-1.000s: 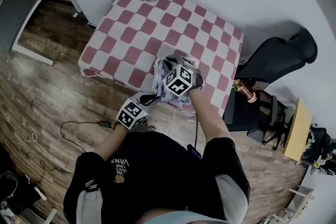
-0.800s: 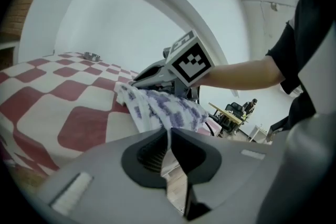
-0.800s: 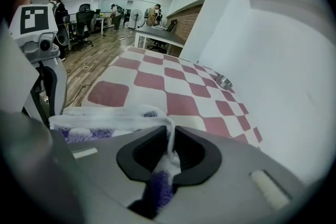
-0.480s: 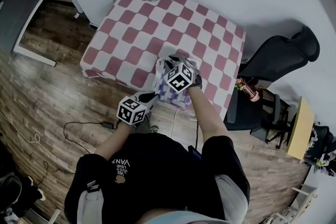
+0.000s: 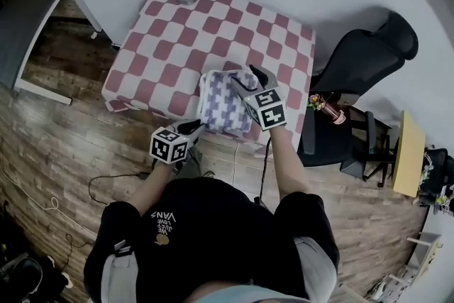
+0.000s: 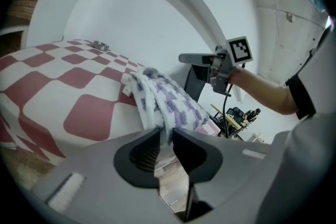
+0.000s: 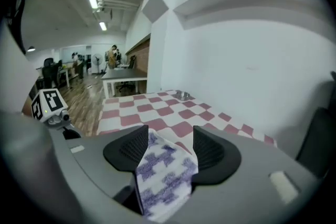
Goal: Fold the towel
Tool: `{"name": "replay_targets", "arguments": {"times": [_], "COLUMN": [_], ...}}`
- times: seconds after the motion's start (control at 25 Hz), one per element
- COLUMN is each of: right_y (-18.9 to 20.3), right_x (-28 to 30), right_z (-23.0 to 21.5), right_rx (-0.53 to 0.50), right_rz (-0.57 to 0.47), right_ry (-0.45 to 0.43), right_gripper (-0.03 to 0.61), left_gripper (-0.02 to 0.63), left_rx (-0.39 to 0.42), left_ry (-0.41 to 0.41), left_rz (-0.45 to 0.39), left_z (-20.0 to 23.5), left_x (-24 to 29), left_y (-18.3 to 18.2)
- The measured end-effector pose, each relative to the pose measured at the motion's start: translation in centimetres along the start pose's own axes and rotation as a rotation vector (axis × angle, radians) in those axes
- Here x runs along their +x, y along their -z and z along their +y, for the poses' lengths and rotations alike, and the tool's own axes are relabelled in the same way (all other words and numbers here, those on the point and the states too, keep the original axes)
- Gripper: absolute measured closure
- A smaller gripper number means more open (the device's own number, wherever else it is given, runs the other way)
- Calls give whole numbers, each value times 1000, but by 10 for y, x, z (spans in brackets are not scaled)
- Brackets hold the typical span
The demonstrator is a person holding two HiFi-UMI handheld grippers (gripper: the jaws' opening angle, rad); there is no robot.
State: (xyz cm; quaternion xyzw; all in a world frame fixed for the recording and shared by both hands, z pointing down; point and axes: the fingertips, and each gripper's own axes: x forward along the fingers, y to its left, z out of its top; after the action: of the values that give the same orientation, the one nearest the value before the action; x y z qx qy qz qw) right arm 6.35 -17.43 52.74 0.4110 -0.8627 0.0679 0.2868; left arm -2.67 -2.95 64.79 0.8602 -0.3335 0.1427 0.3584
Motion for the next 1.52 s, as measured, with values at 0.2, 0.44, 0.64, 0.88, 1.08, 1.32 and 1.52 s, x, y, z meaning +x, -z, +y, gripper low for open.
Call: {"name": "replay_targets", "arguments": {"times": [0.2, 0.44, 0.64, 0.88, 1.08, 1.32, 1.52], "right_y": [37, 79, 91, 93, 94, 89, 85], "right_x": [-74, -129, -161, -193, -210, -223, -223], "right_z": [-21, 13, 37, 55, 64, 59, 58], "right_rx": [223, 271, 340, 375, 392, 400, 399], "right_rz": [-117, -176, -256, -315, -320, -332, -325], "right_ry": [160, 223, 246, 274, 275, 284, 288], "right_gripper": [327, 352, 424, 562, 572, 574, 574], "left_gripper": [547, 548, 548, 560, 605, 612, 612], "left_rx": [16, 90, 205, 322, 396, 443, 456], "left_ry": [-73, -169, -224, -246, -256, -253, -235], "left_rz": [-21, -121, -204, -299, -349, -371, -368], "left_z": [2, -11, -40, -80, -103, -119, -126], "left_x": [-16, -42, -57, -81, -98, -101, -99], "left_y": [-3, -13, -25, -41, -54, -70, -72]}}
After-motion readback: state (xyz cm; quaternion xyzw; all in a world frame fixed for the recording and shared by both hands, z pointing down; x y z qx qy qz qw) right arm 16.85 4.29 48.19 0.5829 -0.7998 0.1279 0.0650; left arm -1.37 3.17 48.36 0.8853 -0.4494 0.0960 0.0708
